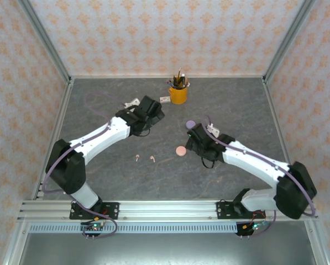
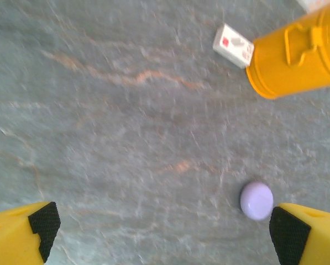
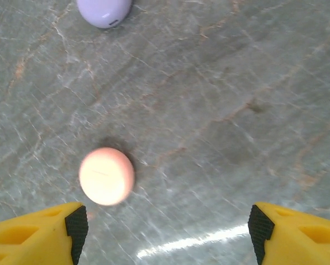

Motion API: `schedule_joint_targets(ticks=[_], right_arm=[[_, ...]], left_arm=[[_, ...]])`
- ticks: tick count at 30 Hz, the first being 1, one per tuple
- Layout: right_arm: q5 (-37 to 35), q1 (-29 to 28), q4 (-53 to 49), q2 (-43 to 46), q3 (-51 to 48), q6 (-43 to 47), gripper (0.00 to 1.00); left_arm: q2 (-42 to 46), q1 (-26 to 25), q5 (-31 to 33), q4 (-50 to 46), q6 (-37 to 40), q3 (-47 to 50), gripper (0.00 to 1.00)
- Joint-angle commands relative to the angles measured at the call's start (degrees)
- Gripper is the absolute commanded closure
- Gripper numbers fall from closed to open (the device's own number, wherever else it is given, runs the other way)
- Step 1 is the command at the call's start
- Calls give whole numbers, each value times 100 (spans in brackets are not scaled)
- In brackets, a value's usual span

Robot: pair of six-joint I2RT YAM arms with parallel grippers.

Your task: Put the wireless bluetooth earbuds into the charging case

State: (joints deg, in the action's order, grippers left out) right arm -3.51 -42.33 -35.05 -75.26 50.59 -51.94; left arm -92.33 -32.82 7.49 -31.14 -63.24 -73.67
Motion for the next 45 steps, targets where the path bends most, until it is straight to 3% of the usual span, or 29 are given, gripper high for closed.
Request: schedule_joint_targets(ticks=[1, 8, 22, 32, 40, 45], right_arm=[[-29, -59, 204, -626, 438, -616, 21], [106, -276, 45, -1973, 1331, -828, 20], [364, -285, -232, -3261, 2149, -421, 22], [377, -294, -284, -3182, 1831, -267, 25], [518, -294, -462, -3020, 1846, 369, 25], [597, -294, -555, -3129, 1981, 551, 25]], left_arm=[[223, 246, 376, 65, 954, -140, 0], [563, 296, 719, 11, 1234, 89, 0], [392, 385, 367, 362, 1352, 319, 0], [398, 498, 38, 545, 1468, 267, 0], [526, 497, -218, 861, 1694, 477, 0], [506, 504, 21, 595, 2041, 354, 0]])
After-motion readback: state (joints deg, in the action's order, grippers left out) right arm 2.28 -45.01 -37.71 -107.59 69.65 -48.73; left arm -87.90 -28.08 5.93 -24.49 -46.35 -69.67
